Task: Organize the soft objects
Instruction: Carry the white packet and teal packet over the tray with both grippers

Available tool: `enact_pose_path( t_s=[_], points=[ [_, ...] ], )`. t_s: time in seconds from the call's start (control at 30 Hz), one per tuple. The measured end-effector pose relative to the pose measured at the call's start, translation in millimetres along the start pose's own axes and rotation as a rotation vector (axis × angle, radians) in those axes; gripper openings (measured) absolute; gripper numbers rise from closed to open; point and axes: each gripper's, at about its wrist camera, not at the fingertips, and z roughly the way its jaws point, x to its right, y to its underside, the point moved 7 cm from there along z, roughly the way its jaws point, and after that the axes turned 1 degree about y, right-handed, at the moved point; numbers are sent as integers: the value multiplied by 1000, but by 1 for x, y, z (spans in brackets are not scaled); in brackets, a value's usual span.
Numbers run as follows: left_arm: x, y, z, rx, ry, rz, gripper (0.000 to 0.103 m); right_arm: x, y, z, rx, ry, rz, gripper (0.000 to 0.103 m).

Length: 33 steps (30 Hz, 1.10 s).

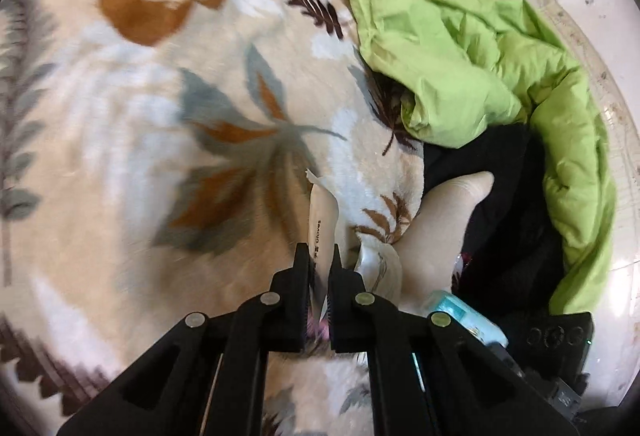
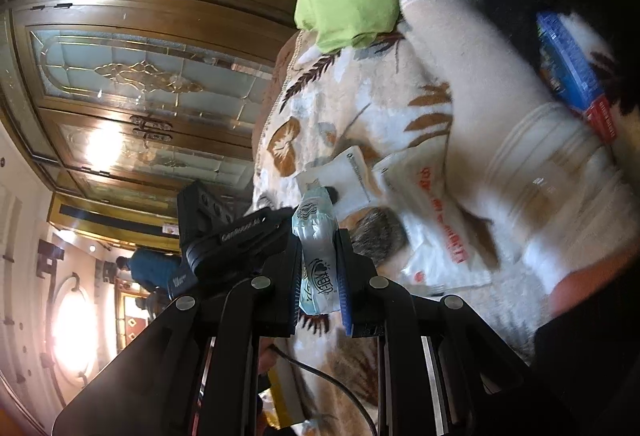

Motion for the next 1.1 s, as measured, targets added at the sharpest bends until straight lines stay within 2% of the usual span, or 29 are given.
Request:
enact_pose_path(
  t_s=[0.1,0.23,0.27,0.33,0.53,0.73,0.9,1.1],
  points=[
    [-8,7,-33,47,-27,16,5,-9,9,8,-23,-17,-10,15],
    [-16,19,-76,111,-100,40,5,-25,27,23,-69,-48,-21,15],
    [-21,24,-90,133,-151,50,5,-31,33,28,-81,-56,-30,15],
    [-26,33,-112,171,-181,62,5,-42,43,35,-102,-67,-51,15],
    [-64,66,-193,313,-396,91,5,-86,81,61,-179,-98,-135,15],
    [-96,102,-251,404,-557,90,5,-138,132,99,-279,-133,-230,15],
    [-119,130,-281,447,-663,84,5,-178,179,134,-356,-152,-314,15],
    [-154,159,-294,458,-744,52,5,-201,220,173,-428,-139,-389,15]
  ],
)
